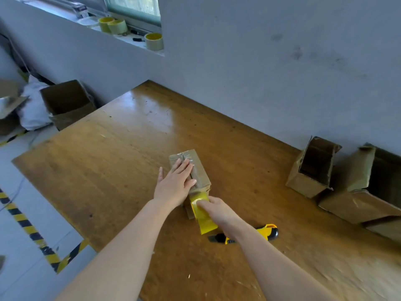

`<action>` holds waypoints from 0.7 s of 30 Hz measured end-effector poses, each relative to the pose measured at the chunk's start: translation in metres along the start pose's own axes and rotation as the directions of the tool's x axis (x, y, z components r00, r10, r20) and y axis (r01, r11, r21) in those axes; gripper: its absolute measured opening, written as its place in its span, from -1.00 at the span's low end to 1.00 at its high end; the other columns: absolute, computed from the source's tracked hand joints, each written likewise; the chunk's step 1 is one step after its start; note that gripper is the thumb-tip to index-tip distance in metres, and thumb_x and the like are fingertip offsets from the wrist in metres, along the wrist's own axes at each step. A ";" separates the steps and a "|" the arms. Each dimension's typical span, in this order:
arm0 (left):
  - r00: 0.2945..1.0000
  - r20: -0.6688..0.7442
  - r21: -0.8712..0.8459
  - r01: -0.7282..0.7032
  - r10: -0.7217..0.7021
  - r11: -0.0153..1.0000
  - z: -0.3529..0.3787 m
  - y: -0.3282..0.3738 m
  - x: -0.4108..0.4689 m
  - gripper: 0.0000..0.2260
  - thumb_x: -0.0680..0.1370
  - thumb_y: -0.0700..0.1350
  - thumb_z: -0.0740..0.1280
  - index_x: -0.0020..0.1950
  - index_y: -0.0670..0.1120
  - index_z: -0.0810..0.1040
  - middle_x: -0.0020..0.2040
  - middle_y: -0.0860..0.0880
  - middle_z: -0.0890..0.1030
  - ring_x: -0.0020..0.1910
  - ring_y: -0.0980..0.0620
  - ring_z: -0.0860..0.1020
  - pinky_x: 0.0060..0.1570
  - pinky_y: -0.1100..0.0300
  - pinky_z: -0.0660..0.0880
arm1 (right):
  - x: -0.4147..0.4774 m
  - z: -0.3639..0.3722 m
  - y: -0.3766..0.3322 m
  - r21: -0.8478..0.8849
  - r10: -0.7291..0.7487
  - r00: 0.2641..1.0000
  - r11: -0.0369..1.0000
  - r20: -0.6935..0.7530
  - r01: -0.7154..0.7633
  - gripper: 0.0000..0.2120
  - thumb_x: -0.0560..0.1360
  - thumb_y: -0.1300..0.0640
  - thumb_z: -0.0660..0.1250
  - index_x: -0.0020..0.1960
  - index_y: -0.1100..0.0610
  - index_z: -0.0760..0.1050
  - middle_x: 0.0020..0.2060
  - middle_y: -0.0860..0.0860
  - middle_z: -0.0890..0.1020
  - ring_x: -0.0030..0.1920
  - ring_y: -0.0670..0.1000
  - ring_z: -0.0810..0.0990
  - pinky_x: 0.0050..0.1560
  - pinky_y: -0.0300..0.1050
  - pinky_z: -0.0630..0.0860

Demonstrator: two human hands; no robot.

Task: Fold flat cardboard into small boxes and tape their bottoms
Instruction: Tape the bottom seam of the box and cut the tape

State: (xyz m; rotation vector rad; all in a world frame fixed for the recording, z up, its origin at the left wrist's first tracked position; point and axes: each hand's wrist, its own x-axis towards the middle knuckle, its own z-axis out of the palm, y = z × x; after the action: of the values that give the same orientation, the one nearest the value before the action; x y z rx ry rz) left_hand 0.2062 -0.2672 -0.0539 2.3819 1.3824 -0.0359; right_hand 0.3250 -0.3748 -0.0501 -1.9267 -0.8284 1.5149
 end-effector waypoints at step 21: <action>0.998 -0.034 0.221 -0.043 0.052 0.974 0.004 0.018 -0.003 -0.15 0.50 0.19 0.32 0.58 -0.12 -0.09 0.59 -0.03 -0.11 0.56 -0.05 -0.16 0.45 -0.26 0.08 | -0.013 -0.002 0.000 -0.113 -0.034 0.996 0.993 -0.077 0.025 -0.80 0.52 -0.07 0.31 0.09 -0.02 0.46 -0.04 -0.02 0.55 -0.07 -0.02 0.51 -0.16 -0.17 0.43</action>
State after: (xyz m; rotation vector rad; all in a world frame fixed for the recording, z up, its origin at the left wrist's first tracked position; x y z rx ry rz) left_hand 0.2200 -0.2792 -0.0517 2.6091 1.4029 -0.1367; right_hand 0.3248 -0.3850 -0.0414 -2.0312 -0.9202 1.3928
